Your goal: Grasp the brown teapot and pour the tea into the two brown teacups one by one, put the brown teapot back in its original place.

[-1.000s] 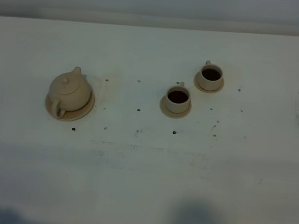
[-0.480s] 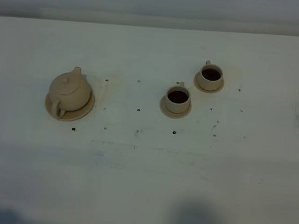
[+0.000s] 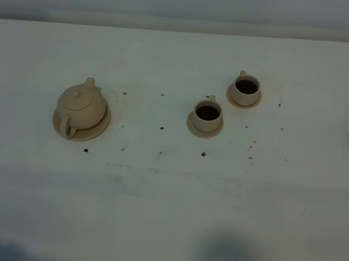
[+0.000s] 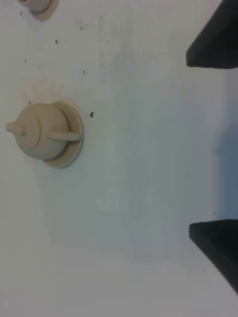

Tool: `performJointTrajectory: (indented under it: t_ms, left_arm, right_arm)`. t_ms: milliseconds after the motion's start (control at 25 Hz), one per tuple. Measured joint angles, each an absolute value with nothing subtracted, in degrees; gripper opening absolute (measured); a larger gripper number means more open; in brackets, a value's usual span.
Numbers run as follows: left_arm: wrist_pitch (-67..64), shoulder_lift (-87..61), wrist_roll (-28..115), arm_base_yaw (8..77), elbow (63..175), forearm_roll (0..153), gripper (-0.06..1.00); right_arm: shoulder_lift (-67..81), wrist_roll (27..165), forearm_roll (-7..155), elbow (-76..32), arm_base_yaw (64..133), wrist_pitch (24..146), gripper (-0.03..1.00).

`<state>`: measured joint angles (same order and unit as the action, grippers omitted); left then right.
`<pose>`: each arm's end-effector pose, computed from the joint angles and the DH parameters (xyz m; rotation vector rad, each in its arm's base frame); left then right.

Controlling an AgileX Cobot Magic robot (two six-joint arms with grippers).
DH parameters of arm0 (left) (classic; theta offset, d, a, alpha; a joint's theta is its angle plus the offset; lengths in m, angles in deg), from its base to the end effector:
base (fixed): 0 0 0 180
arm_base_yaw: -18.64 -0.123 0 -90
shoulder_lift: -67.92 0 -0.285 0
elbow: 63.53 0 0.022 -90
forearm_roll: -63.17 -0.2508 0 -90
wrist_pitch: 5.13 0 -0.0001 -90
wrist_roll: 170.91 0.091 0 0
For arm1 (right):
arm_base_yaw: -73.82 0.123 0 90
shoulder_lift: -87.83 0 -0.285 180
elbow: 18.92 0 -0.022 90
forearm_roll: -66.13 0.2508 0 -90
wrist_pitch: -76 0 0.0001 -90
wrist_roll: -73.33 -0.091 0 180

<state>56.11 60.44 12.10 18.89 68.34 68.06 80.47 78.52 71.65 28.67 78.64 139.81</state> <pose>-0.0071 -0.0068 0.2790 0.0630 2.0362 -0.0718 -0.0111 0.0070 0.2780 -0.1896 2.0621 0.1117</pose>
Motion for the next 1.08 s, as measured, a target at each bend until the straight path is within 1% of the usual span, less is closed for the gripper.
performJointTrajectory:
  t_ms: [1080]
  left_arm:
    - [56.11,60.44,12.15,18.89,68.34,68.06,0.61]
  right_arm:
    - [80.47,78.52,71.65,28.67,78.64,139.81,0.22]
